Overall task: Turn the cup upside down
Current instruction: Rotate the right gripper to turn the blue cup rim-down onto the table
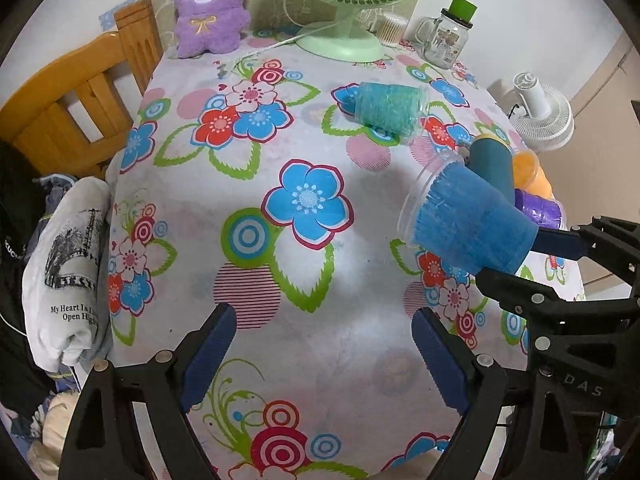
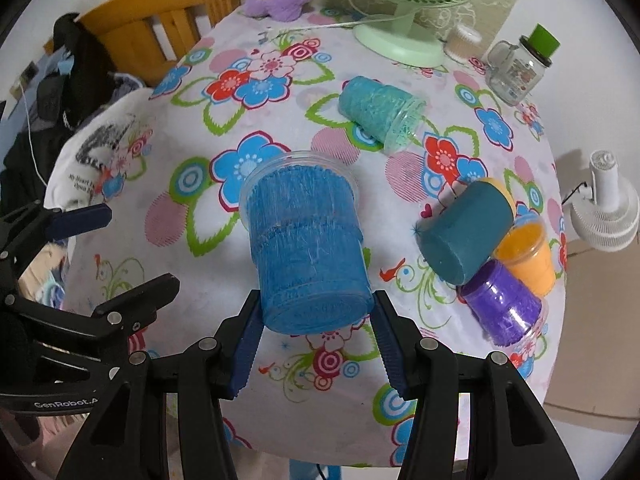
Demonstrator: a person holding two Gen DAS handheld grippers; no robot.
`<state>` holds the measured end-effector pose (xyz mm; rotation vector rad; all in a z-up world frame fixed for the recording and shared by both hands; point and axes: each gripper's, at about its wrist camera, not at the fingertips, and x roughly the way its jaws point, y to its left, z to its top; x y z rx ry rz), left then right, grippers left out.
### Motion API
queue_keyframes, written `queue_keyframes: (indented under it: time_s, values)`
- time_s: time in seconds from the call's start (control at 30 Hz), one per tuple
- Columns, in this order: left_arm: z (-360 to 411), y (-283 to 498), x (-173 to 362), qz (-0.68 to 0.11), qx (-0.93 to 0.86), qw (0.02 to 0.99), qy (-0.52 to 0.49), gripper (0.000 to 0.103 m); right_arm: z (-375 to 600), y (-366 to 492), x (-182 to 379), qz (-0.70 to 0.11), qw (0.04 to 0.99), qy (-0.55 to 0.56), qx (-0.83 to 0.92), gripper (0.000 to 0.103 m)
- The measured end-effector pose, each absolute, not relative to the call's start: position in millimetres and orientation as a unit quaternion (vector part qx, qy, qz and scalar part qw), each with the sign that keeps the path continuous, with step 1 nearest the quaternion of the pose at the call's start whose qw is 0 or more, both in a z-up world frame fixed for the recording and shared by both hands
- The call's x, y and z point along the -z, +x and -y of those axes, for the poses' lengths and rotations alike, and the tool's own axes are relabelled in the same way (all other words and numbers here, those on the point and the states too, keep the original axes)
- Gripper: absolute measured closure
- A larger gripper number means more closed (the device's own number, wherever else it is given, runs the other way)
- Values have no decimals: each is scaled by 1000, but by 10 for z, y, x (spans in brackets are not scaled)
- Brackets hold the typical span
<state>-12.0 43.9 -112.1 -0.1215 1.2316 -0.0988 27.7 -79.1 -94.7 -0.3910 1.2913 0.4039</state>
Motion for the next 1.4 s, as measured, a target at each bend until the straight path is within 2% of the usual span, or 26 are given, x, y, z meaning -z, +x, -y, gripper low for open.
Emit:
queue_keyframes:
  time_s: [0.5,0.87,1.4]
  values:
    - [-385,-102,1289,-589,51,803,-75,12,701,395,1111,-618,704,-273,-218,47]
    - [-457,12,1438,-602,47,792,-90,12,657,524,1343,-669,631,-322,-225,46]
    - [-621,219,1525,-614,29,783,-95,12,341,820,1383,-641,655,-307,-257,44]
